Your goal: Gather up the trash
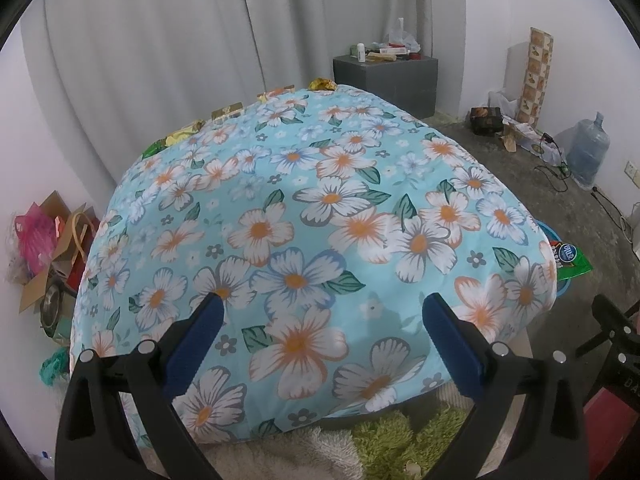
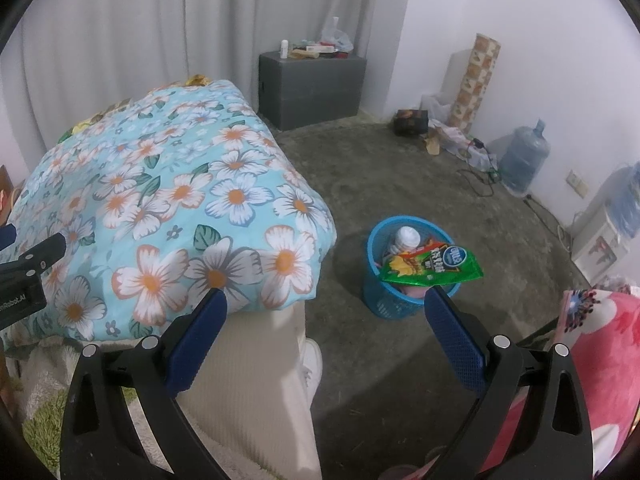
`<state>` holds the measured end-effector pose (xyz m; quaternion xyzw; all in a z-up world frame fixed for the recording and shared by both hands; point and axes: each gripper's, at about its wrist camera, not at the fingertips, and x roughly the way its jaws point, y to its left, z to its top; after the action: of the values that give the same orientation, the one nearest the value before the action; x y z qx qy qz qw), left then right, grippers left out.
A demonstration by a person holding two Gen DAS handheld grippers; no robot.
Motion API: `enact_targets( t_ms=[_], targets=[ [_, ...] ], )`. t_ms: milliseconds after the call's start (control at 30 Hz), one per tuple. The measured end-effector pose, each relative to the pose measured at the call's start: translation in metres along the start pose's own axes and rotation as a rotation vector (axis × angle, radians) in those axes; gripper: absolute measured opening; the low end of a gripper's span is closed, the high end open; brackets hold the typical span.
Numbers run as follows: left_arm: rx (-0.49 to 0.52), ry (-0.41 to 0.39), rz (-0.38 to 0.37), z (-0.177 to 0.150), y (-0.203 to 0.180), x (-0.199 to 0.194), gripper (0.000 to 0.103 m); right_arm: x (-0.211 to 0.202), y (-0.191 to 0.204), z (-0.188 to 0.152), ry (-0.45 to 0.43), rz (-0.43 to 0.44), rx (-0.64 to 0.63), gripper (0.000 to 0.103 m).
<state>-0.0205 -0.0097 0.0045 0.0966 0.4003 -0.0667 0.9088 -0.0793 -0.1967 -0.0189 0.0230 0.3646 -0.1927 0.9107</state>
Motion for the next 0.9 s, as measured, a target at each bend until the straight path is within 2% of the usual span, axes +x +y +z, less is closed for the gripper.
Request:
enact_targets(
  t_ms=[900],
  targets=[
    [0.004, 0.005, 0.002, -0.0016, 0.0021, 0.0009, 0.097, -0.0006, -0.0005, -0.0004, -0.002, 0.000, 0.001, 0.095]
  ],
)
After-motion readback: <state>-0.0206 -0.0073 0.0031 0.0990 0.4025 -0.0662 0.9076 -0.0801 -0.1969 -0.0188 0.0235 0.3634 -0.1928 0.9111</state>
